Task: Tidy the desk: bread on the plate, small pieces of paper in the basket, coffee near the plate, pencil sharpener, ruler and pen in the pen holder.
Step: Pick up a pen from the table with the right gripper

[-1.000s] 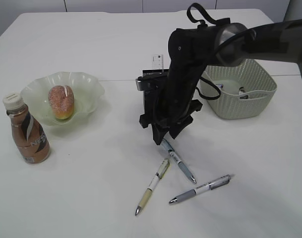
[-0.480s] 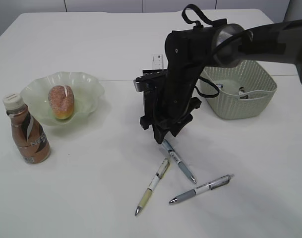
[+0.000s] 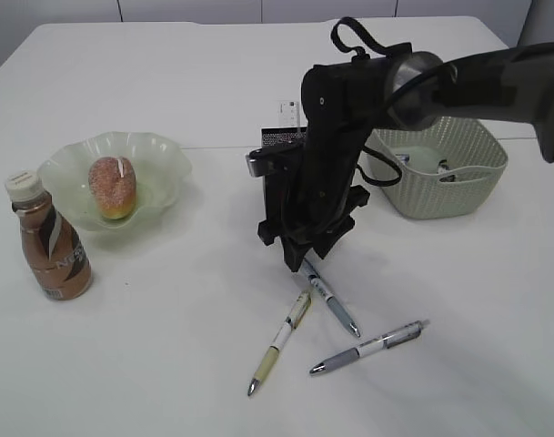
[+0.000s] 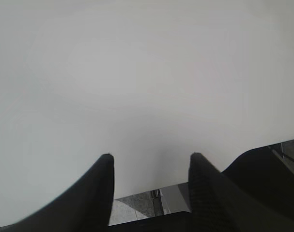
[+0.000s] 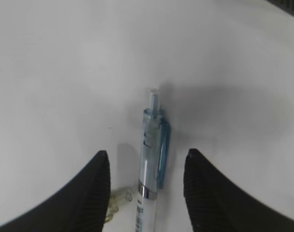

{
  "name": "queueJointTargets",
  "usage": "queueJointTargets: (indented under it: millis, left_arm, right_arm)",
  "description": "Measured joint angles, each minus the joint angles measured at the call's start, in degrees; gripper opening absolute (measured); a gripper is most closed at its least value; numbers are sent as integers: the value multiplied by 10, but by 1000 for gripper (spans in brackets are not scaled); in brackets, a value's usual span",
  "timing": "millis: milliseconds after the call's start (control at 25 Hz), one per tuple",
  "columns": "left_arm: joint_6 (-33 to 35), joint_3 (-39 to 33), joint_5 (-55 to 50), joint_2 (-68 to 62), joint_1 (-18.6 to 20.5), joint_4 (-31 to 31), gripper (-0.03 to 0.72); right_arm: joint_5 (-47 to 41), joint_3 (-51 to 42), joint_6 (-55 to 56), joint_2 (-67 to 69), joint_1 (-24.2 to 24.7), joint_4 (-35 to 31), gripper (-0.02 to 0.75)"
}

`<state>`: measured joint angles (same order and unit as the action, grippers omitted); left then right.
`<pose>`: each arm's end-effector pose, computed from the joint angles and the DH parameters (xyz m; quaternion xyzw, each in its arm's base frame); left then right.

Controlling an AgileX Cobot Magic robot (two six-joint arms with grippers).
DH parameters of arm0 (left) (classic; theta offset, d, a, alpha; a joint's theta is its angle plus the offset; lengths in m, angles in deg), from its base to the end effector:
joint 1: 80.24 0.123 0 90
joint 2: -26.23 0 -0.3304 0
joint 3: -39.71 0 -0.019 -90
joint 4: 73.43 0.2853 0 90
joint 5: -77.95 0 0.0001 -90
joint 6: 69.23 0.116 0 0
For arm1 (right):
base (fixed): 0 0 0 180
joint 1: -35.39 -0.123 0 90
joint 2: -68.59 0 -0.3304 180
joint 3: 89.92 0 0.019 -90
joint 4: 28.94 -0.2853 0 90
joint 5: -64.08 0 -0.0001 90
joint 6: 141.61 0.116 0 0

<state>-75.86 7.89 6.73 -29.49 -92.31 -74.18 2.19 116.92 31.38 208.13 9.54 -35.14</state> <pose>0.1367 -0.0307 0.3191 0.0457 0.9818 -0.0363 0.1808 0.4748 0.2423 0.1299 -0.2599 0.9633 0.0559 0.0385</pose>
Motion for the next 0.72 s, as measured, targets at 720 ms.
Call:
queueJointTargets:
  millis: [720]
  left_arm:
    - [0,0,0,0,0,0,360]
  right_arm:
    - [-12,1,2,22,0,6,396]
